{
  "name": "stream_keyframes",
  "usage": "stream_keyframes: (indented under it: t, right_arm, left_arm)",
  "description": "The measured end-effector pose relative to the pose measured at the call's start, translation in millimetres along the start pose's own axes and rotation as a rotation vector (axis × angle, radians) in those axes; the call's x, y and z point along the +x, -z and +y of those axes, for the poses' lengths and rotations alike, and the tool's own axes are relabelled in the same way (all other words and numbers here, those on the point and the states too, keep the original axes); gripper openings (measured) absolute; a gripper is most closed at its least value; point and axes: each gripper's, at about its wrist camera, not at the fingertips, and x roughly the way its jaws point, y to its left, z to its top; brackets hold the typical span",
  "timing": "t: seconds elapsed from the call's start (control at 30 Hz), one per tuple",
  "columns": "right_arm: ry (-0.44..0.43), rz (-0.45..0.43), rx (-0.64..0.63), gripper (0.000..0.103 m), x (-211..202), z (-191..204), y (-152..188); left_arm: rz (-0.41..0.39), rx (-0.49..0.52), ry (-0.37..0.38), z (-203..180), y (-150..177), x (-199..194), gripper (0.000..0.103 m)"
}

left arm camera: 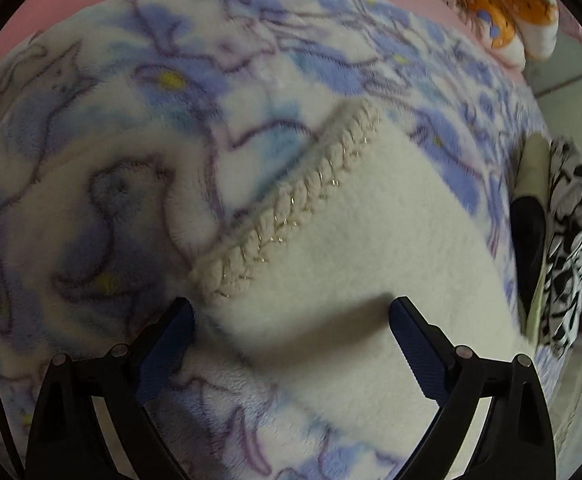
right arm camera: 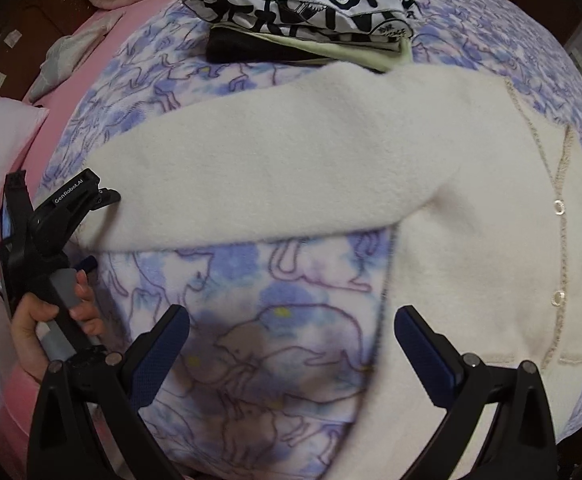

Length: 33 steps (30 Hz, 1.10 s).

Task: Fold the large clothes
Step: 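Reach the left tool to a sleeve cuff and grasp it, then lift the grasped sleeve with the left tool and lay it across the body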

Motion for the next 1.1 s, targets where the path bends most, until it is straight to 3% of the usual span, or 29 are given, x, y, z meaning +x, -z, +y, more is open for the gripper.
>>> stream_keyframes:
  t: [0.07,0.23,0.27,0.33,0.37,0.53,0.73,0.93,1.1]
  right_arm:
    - [-0.004,0.011,0.009,0.103,5,1,1]
    - [-0.017,0.031,0.026,0.103,15,-4,12]
    - [-0.018,0.035,0.031,0.103,16,-6,14]
    - [-0.02,0.038,0.043,0.103,18,-13,19]
    - [-0.023,0.035,0.049,0.103,18,-18,21]
    - [-0.03,0.008,0.063,0.103,13,-41,29]
    - [-0.054,-0.042,0.106,0.103,-1,-89,39]
    - [-0.086,-0.099,0.169,0.103,-33,-164,48]
    - [-0.092,-0.158,0.178,0.103,-59,-227,61]
  left_arm:
    - [-0.031,-0.018,0.005,0,4,-4,0.089]
    - [-0.073,-0.05,-0.023,0,2,-13,0.037]
    - [-0.072,-0.056,-0.014,1,0,-13,0.032]
    - [-0.078,-0.068,0.004,0,0,-16,0.013]
    - [-0.083,-0.069,0.023,-2,1,-20,0.01]
    - [-0.151,0.011,0.054,-22,9,-48,0.008]
    - [-0.275,0.174,0.129,-93,41,-106,0.008]
    - [-0.348,0.302,0.245,-168,116,-176,0.008]
    - [-0.372,0.378,0.389,-235,204,-219,0.008]
